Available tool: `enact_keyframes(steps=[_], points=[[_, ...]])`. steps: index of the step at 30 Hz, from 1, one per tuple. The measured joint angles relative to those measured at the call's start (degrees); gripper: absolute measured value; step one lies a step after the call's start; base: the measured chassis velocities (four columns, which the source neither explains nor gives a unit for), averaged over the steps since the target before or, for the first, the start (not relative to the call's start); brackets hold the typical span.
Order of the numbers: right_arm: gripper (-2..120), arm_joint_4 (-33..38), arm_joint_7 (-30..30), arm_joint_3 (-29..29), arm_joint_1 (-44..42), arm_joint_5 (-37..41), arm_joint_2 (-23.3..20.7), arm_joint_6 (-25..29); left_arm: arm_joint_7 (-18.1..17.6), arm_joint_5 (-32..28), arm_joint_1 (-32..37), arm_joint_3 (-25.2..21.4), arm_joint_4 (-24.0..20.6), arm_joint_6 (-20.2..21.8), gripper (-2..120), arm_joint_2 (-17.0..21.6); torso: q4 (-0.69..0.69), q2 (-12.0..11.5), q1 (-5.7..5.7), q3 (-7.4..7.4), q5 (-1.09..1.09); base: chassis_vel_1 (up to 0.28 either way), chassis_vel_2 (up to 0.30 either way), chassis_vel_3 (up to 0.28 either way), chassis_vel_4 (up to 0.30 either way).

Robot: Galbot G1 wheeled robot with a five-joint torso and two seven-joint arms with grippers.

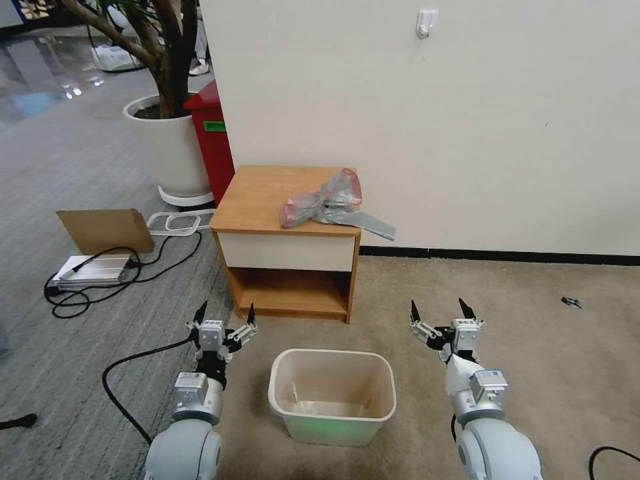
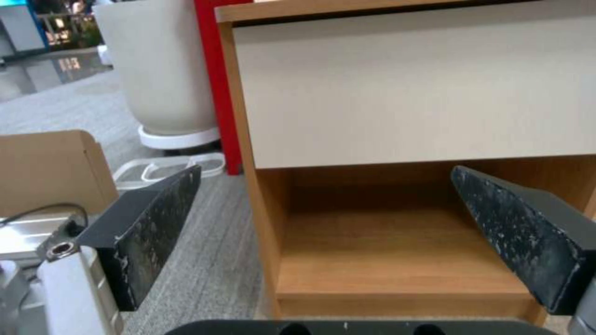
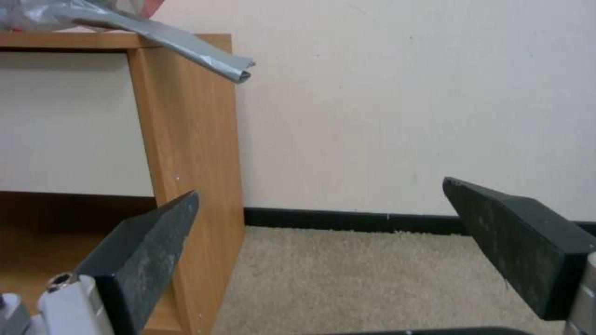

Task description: Pick up the garbage bag from the table and place it over the trash can.

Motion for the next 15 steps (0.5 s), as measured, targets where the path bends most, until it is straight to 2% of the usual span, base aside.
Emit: enact_keyframes(steps=[15], points=[[100,0.0,0.0,0.0,0.0,0.0,0.0,0.0,0.0,0.0,0.0,0.0,0.0,0.0,100,0.0,0.0,0.0,0.0,0.0,0.0,0.0,0.0,0.0,0.0]])
